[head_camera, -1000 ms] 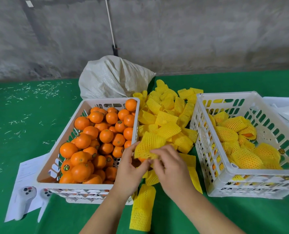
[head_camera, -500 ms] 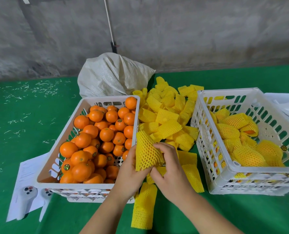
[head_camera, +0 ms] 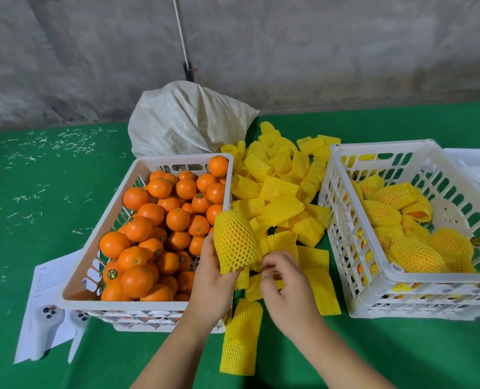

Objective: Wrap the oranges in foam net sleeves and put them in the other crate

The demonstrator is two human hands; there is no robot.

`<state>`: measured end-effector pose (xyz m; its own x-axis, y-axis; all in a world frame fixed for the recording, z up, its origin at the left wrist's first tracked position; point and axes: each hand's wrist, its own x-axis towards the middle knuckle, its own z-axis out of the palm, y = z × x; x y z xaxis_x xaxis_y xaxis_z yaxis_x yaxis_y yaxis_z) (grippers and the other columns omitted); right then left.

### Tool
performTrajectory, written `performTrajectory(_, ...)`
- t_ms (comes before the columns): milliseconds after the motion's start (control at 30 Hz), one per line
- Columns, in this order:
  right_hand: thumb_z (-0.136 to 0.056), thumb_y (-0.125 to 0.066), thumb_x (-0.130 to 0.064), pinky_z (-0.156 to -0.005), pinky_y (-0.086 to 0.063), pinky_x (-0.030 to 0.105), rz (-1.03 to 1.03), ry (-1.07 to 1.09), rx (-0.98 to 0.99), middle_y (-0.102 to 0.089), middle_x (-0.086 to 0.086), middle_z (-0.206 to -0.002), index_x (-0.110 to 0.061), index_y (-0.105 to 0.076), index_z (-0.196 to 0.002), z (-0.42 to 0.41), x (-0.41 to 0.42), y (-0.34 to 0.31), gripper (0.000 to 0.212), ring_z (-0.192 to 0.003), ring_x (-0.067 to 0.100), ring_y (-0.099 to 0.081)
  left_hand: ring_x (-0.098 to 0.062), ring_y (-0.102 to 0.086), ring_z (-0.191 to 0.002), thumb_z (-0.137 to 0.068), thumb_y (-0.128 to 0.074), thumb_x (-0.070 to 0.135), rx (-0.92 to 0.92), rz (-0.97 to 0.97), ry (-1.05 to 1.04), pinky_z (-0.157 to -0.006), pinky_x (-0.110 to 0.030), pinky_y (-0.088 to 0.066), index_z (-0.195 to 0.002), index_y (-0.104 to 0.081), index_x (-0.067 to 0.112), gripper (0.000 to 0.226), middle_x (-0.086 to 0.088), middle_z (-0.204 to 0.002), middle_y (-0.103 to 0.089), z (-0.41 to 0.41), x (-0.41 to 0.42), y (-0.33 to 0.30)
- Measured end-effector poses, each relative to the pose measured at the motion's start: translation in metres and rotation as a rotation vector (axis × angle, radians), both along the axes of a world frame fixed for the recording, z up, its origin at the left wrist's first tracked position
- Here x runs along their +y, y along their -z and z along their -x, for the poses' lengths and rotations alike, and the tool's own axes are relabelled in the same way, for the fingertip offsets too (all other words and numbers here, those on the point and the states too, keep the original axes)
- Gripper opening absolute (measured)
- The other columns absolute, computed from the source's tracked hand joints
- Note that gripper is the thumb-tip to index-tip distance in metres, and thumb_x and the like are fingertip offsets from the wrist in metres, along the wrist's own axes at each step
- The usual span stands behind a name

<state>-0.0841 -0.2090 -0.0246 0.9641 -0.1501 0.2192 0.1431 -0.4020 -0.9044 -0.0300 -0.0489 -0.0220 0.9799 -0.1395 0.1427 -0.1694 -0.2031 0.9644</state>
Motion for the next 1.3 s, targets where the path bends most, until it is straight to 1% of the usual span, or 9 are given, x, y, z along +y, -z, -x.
performTrajectory(133,-0.081,-0.062,-0.067,-0.093,-0.055,0.026,-0.365,0.030,0.157,-0.045,-0.016,-0.142,-0.046,-0.037,-0.139,-0.004,0.007,-0.022,0.067,-0.124,0.002,-0.053,-0.005,-0.066,-0.117,-0.086,-0.078,0.029,0.015,-0.067,0.037,-0.091,-0.022,-0.057,-0.146,-0.045,0.045,0.070,0.021,-0.129,-0.065,0.002,-0.001,0.002)
performTrajectory(267,-0.088,-0.066,-0.060,-0.103,-0.050,0.023,-0.420,-0.113,0.282,-0.042,-0.015,-0.152,-0.041,-0.023,-0.156,-0.010,0.022,-0.033,0.082,-0.135,0.005,-0.048,-0.004,-0.064,-0.123,-0.086,-0.077,0.048,0.003,-0.134,0.070,-0.098,-0.035,-0.058,-0.148,-0.048,0.036,0.070,0.019,-0.135,-0.065,0.004,-0.002,0.003)
performTrajectory(433,-0.084,-0.058,-0.066,-0.113,-0.043,0.032,-0.478,-0.171,0.397,-0.044,-0.017,-0.152,-0.045,-0.024,-0.157,-0.007,0.018,-0.028,0.082,-0.138,0.009,-0.046,-0.001,-0.066,-0.117,-0.084,-0.079,0.049,-0.008,-0.135,0.007,-0.091,-0.020,-0.057,-0.144,-0.051,0.040,0.067,0.024,-0.129,-0.066,0.005,-0.002,0.001)
performTrajectory(533,-0.083,-0.059,-0.065,-0.117,-0.042,0.041,-0.517,-0.219,0.452,-0.051,-0.019,-0.148,-0.046,-0.038,-0.150,-0.008,0.012,-0.024,0.073,-0.137,0.009,-0.048,-0.009,-0.065,-0.122,-0.085,-0.080,0.046,0.011,-0.139,-0.005,-0.099,-0.035,-0.057,-0.147,-0.051,0.035,0.070,0.015,-0.136,-0.065,0.002,-0.003,0.003)
performTrajectory(700,-0.086,-0.070,-0.062,-0.106,-0.050,0.032,-0.528,-0.221,0.378,-0.067,-0.020,-0.130,-0.040,-0.056,-0.138,-0.012,-0.001,-0.020,0.058,-0.122,0.001,-0.061,-0.018,-0.059,-0.132,-0.087,-0.077,0.040,0.054,-0.158,0.090,-0.108,-0.051,-0.052,-0.154,-0.046,0.033,0.074,0.005,-0.145,-0.060,0.002,-0.003,-0.001)
performTrajectory(867,-0.078,-0.079,-0.050,-0.101,-0.054,0.035,-0.502,-0.200,0.298,-0.069,-0.014,-0.130,-0.041,-0.059,-0.135,-0.015,-0.013,-0.019,0.060,-0.121,0.009,-0.065,-0.011,-0.040,-0.149,-0.086,-0.070,0.036,0.092,-0.150,0.363,-0.117,-0.037,-0.041,-0.164,-0.027,0.039,0.089,0.014,-0.160,-0.040,0.008,0.000,-0.008)
performTrajectory(1033,-0.077,-0.079,-0.060,-0.099,-0.054,0.035,-0.460,-0.177,0.309,-0.071,-0.016,-0.126,-0.051,-0.063,-0.126,-0.010,-0.025,-0.020,0.053,-0.118,0.007,-0.066,-0.004,-0.056,-0.136,-0.091,-0.058,0.062,0.272,0.046,0.351,-0.103,-0.016,-0.048,-0.152,-0.049,0.027,0.071,0.016,-0.144,-0.062,0.006,-0.005,-0.025)
performTrajectory(1133,-0.086,-0.074,-0.049,-0.101,-0.052,0.035,-0.418,-0.282,0.353,-0.071,-0.015,-0.127,-0.054,-0.064,-0.124,-0.009,-0.033,-0.026,0.040,-0.119,0.006,-0.065,-0.004,-0.067,-0.121,-0.080,-0.072,0.064,0.384,0.116,0.306,-0.092,-0.020,-0.056,-0.136,-0.055,0.034,0.066,0.018,-0.125,-0.072,-0.002,-0.017,-0.035)
performTrajectory(1300,-0.095,-0.066,-0.038,-0.093,-0.053,0.028,-0.530,-0.330,0.411,-0.071,-0.006,-0.129,-0.043,-0.069,-0.125,-0.010,-0.047,-0.034,0.031,-0.116,0.009,-0.067,-0.031,-0.068,-0.125,-0.072,-0.090,0.052,0.512,0.303,0.269,-0.106,-0.060,-0.053,-0.147,-0.051,0.023,0.089,-0.009,-0.135,-0.071,-0.004,-0.028,-0.033)
